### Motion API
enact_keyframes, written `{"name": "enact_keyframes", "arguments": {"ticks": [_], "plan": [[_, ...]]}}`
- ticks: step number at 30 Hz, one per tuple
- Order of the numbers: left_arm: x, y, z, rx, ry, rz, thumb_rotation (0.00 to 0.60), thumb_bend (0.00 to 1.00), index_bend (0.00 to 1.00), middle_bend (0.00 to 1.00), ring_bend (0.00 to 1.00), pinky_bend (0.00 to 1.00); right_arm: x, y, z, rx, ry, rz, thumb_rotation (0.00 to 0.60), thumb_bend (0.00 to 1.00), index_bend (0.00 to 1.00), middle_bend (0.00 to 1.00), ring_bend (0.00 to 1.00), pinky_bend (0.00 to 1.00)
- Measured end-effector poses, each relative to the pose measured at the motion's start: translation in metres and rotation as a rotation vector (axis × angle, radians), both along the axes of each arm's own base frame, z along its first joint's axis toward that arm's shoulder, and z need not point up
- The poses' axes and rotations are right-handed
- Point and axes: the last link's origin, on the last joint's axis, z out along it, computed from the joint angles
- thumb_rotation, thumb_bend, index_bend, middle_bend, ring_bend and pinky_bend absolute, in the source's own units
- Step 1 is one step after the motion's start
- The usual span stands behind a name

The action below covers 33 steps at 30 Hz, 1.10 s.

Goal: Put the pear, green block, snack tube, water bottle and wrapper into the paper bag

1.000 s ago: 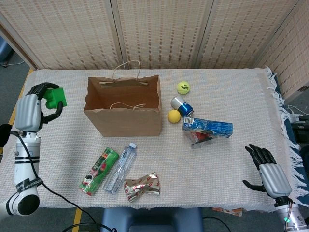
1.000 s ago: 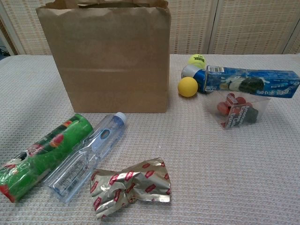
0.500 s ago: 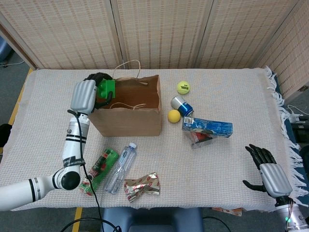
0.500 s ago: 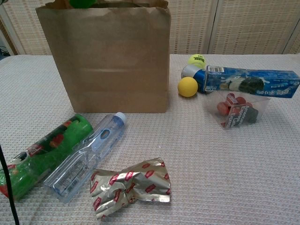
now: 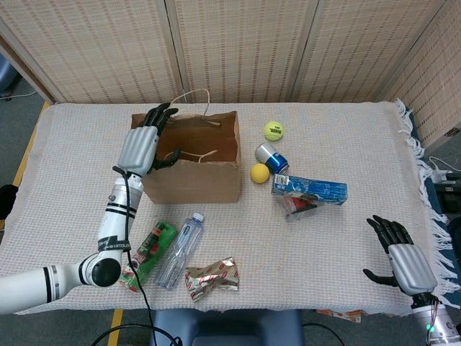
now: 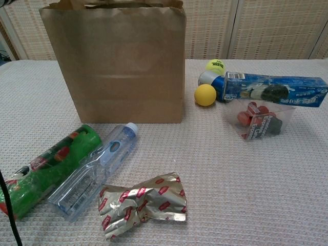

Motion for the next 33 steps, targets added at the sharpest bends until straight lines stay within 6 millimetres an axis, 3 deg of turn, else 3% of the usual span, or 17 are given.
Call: {"name": "enact_keyframes", "arguments": {"ticks": [3,5,10,15,19,24,26,29,31,33], "plan": [[-0.006,-0.007,0.008,0.018,-0.033,0.012,0.6,0.47,0.24,0.15,0.18,0.34,-0.001,0.0,0.001,-0.007,-0.001,-0.001,0.6,0.06,0.0,0.0,0.0,0.0],[-0.014,-0.012,0.015,0.039,-0.053,0.022,0.6,0.51,0.37,0.3,0.32,0.46,-0.001,0.001,0.001,-0.008,0.0,-0.002,0.6,0.06,0.0,0.0,0.0,0.0],[-0.052,-0.036,0.038,0.109,-0.096,0.068,0.6,0.54,0.51,0.51,0.49,0.59,-0.001,0.001,0.001,-0.008,0.004,-0.002,0.6,0.06,0.0,0.0,0.0,0.0],[-0.108,-0.073,0.054,0.121,-0.103,0.162,0.6,0.56,0.53,0.55,0.51,0.6,-0.002,0.001,0.0,-0.007,0.01,-0.003,0.6,0.06,0.0,0.0,0.0,0.0],[-0.148,-0.108,0.055,0.092,-0.063,0.219,0.6,0.54,0.53,0.55,0.51,0.6,-0.001,0.002,-0.002,-0.005,0.02,0.0,0.6,0.06,0.0,0.0,0.0,0.0],[-0.181,-0.135,0.046,0.026,0.058,0.17,0.6,0.5,0.5,0.5,0.48,0.56,-0.001,0.001,-0.003,-0.009,0.031,0.006,0.6,0.06,0.0,0.0,0.0,0.0],[-0.193,-0.142,0.043,0.004,0.139,0.129,0.6,0.47,0.43,0.42,0.42,0.49,-0.001,0.001,-0.004,-0.009,0.032,0.007,0.6,0.06,0.0,0.0,0.0,0.0],[-0.211,-0.152,0.036,-0.043,0.308,0.034,0.6,0.4,0.19,0.18,0.19,0.3,-0.001,0.001,-0.004,-0.009,0.032,0.008,0.6,0.06,0.0,0.0,0.0,0.0],[-0.223,-0.157,0.032,-0.072,0.451,-0.055,0.6,0.38,0.08,0.06,0.07,0.2,-0.001,0.001,-0.004,-0.009,0.031,0.008,0.6,0.06,0.0,0.0,0.0,0.0],[-0.233,-0.16,0.03,-0.091,0.612,-0.162,0.6,0.37,0.03,0.01,0.01,0.13,-0.001,0.001,-0.004,-0.008,0.031,0.009,0.6,0.06,0.0,0.0,0.0,0.0]]}}
